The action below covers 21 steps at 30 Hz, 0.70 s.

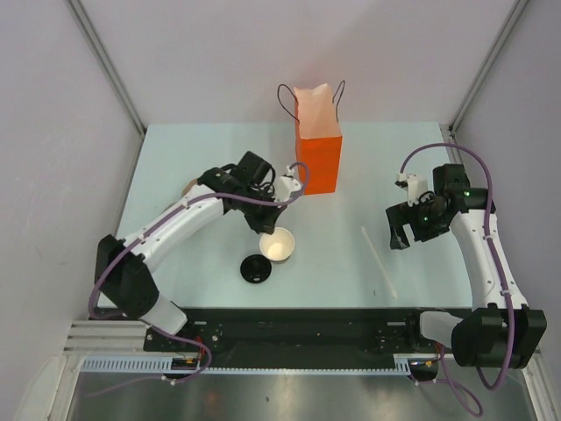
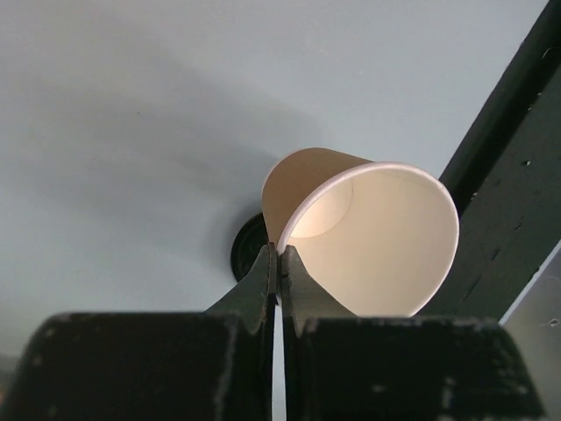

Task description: Pack the takeout coffee

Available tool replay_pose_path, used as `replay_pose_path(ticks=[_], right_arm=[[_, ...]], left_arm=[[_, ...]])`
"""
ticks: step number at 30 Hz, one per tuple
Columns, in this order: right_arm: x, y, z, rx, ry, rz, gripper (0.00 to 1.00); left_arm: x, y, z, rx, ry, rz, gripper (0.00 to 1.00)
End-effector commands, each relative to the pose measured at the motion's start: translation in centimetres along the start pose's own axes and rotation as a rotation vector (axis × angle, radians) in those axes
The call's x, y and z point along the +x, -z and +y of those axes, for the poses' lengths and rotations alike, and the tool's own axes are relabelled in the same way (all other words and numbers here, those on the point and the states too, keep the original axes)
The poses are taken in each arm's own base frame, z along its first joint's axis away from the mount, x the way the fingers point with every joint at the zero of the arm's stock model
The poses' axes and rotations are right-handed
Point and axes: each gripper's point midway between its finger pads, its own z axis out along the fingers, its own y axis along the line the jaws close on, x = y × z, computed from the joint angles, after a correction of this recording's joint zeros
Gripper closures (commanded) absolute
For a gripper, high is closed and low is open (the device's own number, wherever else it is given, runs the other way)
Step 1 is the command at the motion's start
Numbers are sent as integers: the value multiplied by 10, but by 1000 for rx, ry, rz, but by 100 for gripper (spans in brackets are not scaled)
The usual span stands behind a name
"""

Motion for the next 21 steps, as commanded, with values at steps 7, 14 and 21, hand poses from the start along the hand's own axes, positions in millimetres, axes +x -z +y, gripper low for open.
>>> replay_pose_path(ticks=[7,14,21], right_arm=[[-9,9,4,-32,-4,-41,0],[-10,4,9,-71,-19,-31,0],[-8,5,12,-91,-15,-25,0]], left_arm=[[-29,-52,-17,89,72,-38,100],[-21,-74,-19,124,89,9,100],[-17,-79,-23,157,80,24,91]])
